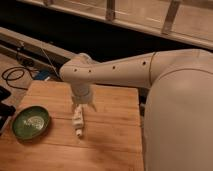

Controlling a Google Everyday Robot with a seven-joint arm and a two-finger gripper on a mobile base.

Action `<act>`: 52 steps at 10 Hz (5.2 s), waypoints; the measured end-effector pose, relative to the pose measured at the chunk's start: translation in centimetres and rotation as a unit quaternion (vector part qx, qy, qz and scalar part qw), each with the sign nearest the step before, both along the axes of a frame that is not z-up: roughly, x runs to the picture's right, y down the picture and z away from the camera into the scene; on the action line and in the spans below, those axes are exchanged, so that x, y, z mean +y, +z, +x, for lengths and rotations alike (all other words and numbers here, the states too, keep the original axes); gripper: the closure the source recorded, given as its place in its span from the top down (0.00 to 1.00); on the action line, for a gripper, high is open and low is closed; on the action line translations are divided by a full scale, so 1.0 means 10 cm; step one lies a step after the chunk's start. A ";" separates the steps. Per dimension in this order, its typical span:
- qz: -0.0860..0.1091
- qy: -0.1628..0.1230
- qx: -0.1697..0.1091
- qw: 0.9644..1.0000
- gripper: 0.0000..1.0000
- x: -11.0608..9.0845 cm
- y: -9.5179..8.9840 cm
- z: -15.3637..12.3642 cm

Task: Place the bottle in the ceramic bowl

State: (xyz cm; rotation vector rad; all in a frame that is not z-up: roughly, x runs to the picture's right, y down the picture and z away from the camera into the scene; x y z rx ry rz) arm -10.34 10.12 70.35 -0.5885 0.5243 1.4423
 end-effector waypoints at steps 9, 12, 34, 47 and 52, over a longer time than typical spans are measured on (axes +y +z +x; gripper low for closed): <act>0.023 -0.003 0.008 1.000 0.65 -0.04 -0.01 0.00; 0.074 0.003 0.015 0.997 0.65 -0.11 0.13 -0.19; -0.014 0.003 -0.045 0.999 0.65 0.28 1.26 -0.74; -0.034 -0.004 0.063 0.997 0.65 0.53 1.51 -0.24; -0.056 0.001 0.033 0.998 0.63 0.67 1.62 -0.43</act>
